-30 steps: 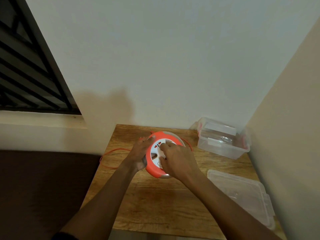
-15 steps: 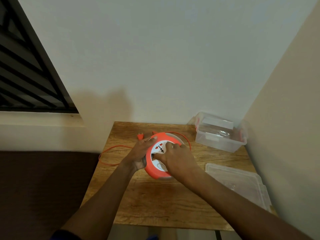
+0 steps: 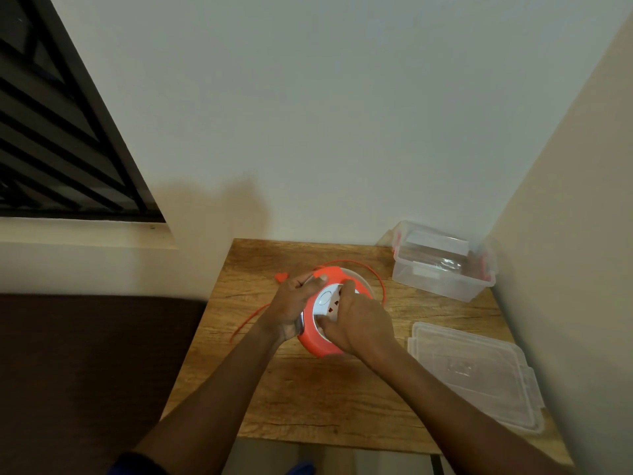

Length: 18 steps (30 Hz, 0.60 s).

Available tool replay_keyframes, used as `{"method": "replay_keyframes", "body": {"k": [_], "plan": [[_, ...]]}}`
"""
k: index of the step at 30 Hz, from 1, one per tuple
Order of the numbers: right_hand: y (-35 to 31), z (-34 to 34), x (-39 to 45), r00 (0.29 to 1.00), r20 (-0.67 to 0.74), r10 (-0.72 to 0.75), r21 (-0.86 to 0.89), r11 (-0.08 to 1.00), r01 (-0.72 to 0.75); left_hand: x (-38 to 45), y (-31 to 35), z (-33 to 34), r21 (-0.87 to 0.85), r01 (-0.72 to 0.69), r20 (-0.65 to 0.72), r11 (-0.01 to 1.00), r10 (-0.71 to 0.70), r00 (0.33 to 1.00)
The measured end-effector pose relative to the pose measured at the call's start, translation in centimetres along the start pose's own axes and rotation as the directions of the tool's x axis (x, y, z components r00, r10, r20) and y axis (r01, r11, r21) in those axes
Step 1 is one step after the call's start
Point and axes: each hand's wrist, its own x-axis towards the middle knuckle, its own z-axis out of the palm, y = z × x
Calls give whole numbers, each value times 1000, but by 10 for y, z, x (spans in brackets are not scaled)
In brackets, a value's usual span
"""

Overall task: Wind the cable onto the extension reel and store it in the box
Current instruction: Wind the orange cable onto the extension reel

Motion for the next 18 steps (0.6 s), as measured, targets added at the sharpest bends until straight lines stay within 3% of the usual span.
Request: {"method": "replay_keyframes", "body": {"k": [3, 8, 11, 18], "plan": [[2, -5, -3, 999, 12, -31, -28, 999, 32, -1, 1, -3, 3, 48, 11, 999, -48, 999], [1, -23, -6, 942, -54, -332, -237, 920, 311, -7, 12, -9, 21, 99, 48, 995, -100, 994], [6, -26, -4, 886, 67, -458, -334, 827, 452, -10, 15, -9, 11, 104, 71, 994, -105, 992], [3, -28, -6, 831, 241, -501, -376, 742, 556, -13, 12, -12, 3, 121, 84, 993, -121, 989]]}}
